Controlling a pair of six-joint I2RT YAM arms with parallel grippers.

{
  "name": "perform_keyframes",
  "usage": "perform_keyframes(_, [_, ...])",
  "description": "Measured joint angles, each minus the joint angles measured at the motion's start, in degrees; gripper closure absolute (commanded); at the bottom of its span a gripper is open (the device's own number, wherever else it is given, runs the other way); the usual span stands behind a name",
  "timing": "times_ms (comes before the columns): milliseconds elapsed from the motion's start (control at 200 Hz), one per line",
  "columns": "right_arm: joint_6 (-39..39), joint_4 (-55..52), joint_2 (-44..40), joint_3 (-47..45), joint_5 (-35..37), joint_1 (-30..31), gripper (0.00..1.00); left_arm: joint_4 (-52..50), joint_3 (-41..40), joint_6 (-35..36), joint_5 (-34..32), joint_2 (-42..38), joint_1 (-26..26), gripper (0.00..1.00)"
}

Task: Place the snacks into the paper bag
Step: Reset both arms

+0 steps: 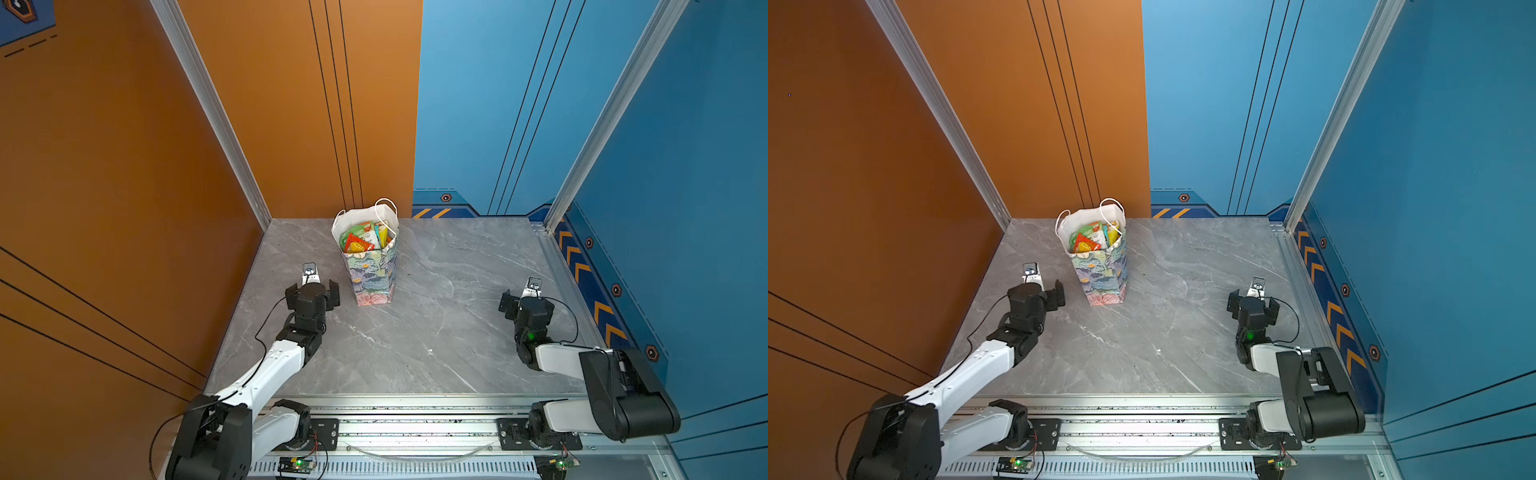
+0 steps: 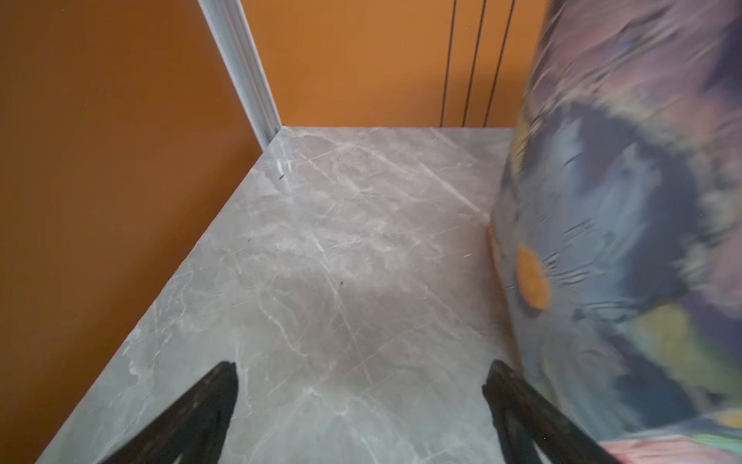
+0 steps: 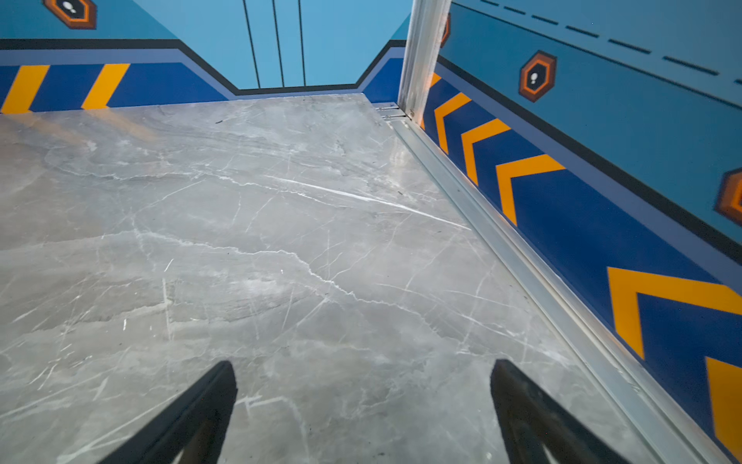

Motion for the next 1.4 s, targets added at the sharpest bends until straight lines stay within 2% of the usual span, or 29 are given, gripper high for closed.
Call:
perform_keyframes(210, [-3.02,8.92,6.27,-0.68,-3.19,1.22,0.0,15.65,-6.86,4.02,-0.61,8.26,1.79,0.02])
perform_keyframes(476, [-3.43,9.57,6.27,0.33,-5.11,0.9,0.0,32.28,-8.74,7.61,1.25,19.56,3.1,0.02])
perform_keyframes(681, [-3.37,6.93,6.27,2.67,-7.63,-0.87,0.0,38.01,-8.68,6.86,4.98,22.8,6.71,0.02])
perform_keyframes(1046, [-2.51,2.36,6.27,4.83,-13.42,-3.85,0.0,35.93,-6.97,4.76,7.52,24.0,8.94,0.02])
perform_keyframes(1402, [-2.32,1.01,6.27,5.14,-14.95,-4.04,0.0,34.8,-6.6,3.87,8.13,24.0,9.53,0.02])
